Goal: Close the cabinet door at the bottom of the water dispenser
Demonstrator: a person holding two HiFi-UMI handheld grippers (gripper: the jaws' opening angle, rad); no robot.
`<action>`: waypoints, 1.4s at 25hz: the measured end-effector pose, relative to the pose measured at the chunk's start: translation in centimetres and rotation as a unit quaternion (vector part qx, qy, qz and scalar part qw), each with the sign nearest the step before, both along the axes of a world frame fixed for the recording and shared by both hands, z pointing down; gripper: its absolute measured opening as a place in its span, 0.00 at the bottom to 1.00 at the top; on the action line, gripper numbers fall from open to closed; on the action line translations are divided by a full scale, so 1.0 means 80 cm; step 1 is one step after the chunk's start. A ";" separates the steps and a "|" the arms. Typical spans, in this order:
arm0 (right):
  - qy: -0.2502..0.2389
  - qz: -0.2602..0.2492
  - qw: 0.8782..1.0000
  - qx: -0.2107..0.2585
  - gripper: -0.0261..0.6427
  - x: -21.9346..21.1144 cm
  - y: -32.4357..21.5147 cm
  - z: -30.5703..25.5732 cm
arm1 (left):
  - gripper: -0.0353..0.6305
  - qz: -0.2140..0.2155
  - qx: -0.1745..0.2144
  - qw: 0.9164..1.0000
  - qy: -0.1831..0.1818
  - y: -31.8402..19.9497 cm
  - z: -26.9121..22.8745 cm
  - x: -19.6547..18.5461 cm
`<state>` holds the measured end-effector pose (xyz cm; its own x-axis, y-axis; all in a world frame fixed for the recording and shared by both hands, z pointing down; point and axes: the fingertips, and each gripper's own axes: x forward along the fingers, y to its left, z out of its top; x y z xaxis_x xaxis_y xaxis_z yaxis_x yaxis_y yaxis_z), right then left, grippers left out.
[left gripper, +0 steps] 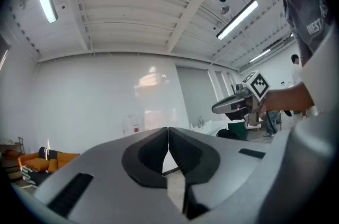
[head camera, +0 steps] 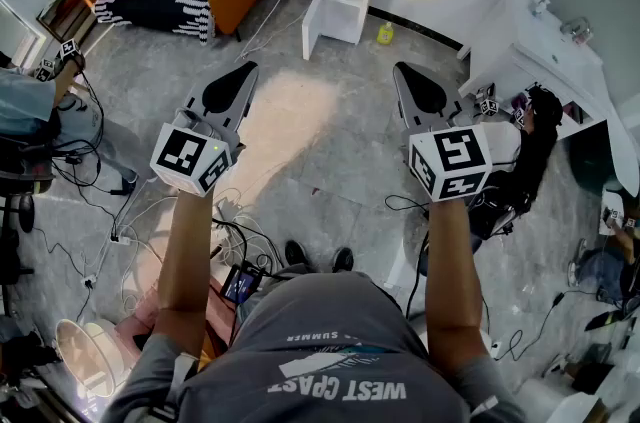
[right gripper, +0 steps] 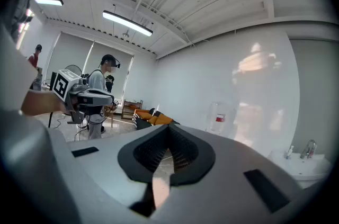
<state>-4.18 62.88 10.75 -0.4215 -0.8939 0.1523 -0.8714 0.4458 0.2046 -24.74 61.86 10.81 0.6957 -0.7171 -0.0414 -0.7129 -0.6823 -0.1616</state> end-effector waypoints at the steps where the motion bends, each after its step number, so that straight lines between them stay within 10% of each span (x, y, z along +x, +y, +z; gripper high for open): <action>1: 0.001 0.000 1.000 0.000 0.08 -0.003 0.000 0.001 | 0.08 0.000 0.000 1.000 0.001 0.000 0.000 -0.003; 21: -0.008 -0.009 1.000 -0.005 0.08 -0.082 -0.033 0.009 | 0.08 -0.020 0.002 0.999 0.027 -0.017 0.015 -0.089; 35: -0.039 -0.003 0.999 -0.008 0.08 -0.024 -0.140 0.030 | 0.08 -0.046 -0.021 0.999 -0.005 -0.105 0.038 -0.056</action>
